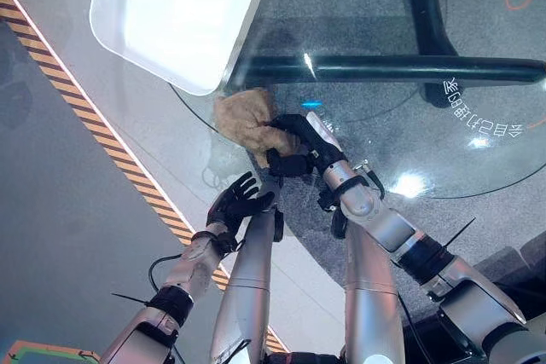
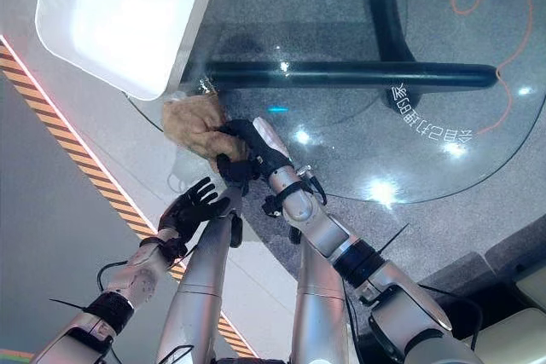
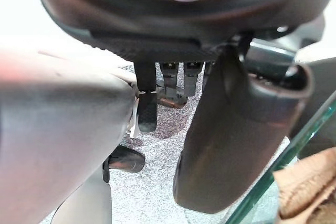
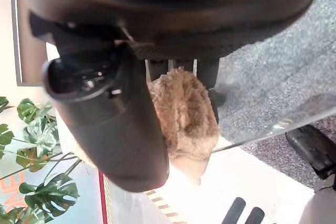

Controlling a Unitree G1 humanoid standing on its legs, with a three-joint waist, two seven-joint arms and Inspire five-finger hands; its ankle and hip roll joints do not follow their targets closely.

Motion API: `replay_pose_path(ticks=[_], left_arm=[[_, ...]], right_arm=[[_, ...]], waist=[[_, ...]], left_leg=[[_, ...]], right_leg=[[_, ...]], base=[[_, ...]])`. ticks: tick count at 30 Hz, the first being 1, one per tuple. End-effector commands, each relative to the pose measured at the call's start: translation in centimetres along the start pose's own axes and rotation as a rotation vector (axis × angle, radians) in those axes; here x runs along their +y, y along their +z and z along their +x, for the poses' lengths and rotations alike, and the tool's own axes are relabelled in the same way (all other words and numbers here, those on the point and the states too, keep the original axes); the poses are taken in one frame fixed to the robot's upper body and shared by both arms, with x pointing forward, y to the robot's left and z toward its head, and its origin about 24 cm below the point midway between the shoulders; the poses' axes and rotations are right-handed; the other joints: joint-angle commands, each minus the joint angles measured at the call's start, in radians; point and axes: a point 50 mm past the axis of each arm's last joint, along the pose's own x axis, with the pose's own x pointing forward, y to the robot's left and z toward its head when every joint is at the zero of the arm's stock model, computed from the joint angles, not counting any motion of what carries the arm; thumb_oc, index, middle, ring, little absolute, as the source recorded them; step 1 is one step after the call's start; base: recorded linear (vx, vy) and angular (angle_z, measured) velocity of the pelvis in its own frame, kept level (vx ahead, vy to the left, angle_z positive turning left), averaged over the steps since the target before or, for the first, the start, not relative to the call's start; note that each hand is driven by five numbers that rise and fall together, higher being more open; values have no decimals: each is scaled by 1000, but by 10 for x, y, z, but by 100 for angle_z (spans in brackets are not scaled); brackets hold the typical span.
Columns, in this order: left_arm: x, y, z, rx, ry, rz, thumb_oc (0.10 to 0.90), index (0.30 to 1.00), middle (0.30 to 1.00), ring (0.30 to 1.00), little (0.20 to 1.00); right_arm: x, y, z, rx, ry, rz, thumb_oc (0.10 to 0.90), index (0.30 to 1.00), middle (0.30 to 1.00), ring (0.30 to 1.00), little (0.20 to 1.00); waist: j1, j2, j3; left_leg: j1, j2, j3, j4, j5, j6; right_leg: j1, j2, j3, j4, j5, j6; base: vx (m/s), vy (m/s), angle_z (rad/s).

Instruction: Wipe the table with a cloth and put it in the basket.

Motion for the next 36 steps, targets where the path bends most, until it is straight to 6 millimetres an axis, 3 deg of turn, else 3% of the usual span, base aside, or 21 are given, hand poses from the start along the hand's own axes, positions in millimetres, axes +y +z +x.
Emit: replay_pose_path(ticks=[1,11,17,26,28,36], left_arm=[[-50,-79,-21,285,-165,-52,800,900,900,900,900],[-50,-77,-20,285,-157,-47,800,900,900,900,900],[-48,-80,-21,284,-147,-51,800,900,900,900,900],[-43,-85,-25,282,-129,-56,800,900,900,900,900],[-41,-85,-26,278,-122,-57,800,900,900,900,900],[-32,-87,-30,276,-114,-63,800,900,900,900,900]], right_arm=[[5,53,-2,-264,31,103,100,300,300,300,200],[-13,40,-1,-215,-151,128,100,300,300,300,200],[-39,30,-4,-187,-393,165,100,300,300,300,200],[-94,17,-17,-146,-724,162,100,300,300,300,200],[-114,13,-22,-125,-804,143,100,300,300,300,200],[-160,-4,-46,-58,-1056,124,100,300,300,300,200]], waist=[[-6,24,-15],[-9,21,-15],[-15,20,-15],[-24,15,-15],[-28,13,-15],[-32,11,-15]], left_leg=[[-14,-30,98,178,-188,81],[-13,-28,101,177,-189,86],[-11,-25,104,182,-197,87],[1,-21,107,183,-211,90],[0,-20,109,185,-216,90],[8,-16,111,184,-228,89]], right_leg=[[-32,75,41,-172,177,36],[-35,72,40,-172,185,39],[-36,74,46,-166,186,40],[-27,78,53,-172,191,46],[-30,80,54,-171,193,48],[-22,83,55,-178,191,49]], base=[[0,0,0],[0,0,0],[0,0,0],[0,-4,0],[3,-32,-1],[0,-19,-4]])
